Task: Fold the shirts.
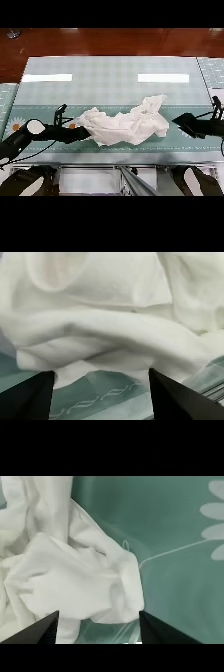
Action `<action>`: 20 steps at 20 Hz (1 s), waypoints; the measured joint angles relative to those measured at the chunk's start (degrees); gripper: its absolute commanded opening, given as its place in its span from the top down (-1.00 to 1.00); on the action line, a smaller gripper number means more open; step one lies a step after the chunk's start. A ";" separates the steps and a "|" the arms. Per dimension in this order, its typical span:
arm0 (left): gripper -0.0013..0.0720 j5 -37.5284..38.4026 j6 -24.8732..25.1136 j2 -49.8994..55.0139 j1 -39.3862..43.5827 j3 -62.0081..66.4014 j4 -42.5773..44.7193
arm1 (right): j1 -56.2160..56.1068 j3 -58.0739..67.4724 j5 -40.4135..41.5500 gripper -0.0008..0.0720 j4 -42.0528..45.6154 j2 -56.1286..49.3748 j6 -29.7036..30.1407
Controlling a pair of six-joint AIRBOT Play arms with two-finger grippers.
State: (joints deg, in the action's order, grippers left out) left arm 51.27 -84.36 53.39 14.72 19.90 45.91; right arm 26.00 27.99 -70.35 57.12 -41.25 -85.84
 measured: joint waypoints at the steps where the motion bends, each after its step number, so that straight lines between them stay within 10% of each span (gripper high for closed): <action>1: -0.94 -0.98 0.66 0.96 0.44 -0.39 -1.81 | 0.17 -1.51 -0.31 -0.62 -0.26 0.26 0.44; 4: -0.62 -5.03 2.84 4.09 2.93 -0.90 -6.69 | 0.48 -4.24 -1.79 -0.62 -0.76 -0.52 1.38; 6: 0.90 -8.48 4.96 6.05 4.70 -0.57 -7.30 | 0.59 -5.07 -2.95 -0.62 -0.90 -2.01 1.84; 20: 0.90 -8.85 10.27 8.26 6.69 10.84 -11.30 | 0.63 -5.88 -1.88 -0.62 -8.07 -14.03 8.02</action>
State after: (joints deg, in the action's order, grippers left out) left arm 42.41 -74.08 61.65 21.41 30.74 34.61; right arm 26.63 22.11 -72.23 49.06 -55.29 -77.82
